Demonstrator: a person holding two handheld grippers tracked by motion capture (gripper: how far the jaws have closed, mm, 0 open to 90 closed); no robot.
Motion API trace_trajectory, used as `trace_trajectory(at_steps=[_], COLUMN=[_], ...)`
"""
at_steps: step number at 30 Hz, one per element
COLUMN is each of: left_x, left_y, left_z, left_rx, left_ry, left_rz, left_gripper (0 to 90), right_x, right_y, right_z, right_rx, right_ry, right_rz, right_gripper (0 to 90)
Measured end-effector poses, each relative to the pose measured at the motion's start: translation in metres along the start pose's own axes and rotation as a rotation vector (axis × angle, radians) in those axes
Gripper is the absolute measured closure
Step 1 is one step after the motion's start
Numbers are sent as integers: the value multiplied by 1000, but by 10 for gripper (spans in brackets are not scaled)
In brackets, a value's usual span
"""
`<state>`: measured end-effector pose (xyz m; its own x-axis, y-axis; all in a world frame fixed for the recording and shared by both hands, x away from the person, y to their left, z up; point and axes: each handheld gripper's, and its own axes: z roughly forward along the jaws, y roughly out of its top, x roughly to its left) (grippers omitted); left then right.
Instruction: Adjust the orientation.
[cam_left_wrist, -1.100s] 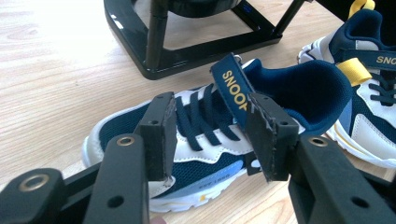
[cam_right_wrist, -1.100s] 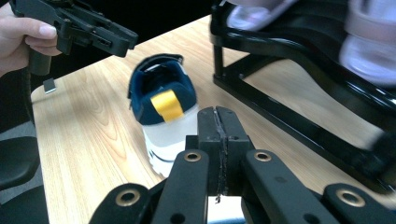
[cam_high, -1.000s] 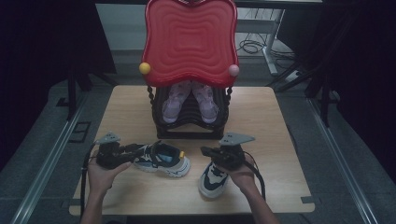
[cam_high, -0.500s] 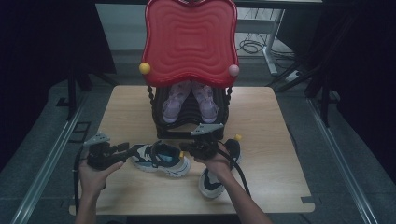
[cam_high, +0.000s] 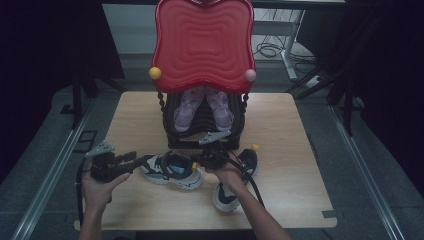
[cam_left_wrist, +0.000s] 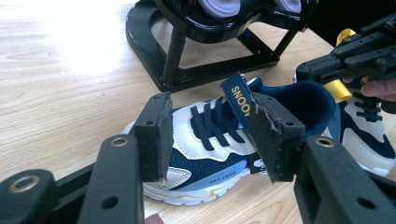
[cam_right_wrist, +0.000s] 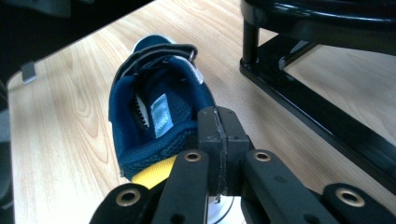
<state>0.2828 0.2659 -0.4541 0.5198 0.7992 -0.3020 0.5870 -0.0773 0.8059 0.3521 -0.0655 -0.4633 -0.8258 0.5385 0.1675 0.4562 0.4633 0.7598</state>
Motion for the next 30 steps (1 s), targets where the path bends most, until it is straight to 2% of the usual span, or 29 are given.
trace_trajectory(at_steps=[2, 12, 17, 18, 24, 30], left_x=[1, 3, 5, 5, 6, 7], left_y=[0, -1, -2, -2, -2, -2], left_z=[-1, -4, -5, -5, -7, -8], left_rx=[-5, -9, -8, -8, -10, -8], left_ry=[-2, 6, 14, 15, 21, 24], left_rz=[-5, -10, -12, -13, -15, -14], left_gripper=[502, 499, 497, 497, 497, 497], right_x=[1, 4, 11, 15, 28, 36], right_y=[0, -3, -7, -9, -11, -13], right_z=[0, -3, -6, -7, -8, -9], right_rx=[3, 7, 4, 6, 6, 5], right_ry=[-10, 8, 29, 45, 74, 89], right_rz=[-15, -15, -27, -36, -64, -76], right_gripper=[891, 891, 891, 891, 892, 892])
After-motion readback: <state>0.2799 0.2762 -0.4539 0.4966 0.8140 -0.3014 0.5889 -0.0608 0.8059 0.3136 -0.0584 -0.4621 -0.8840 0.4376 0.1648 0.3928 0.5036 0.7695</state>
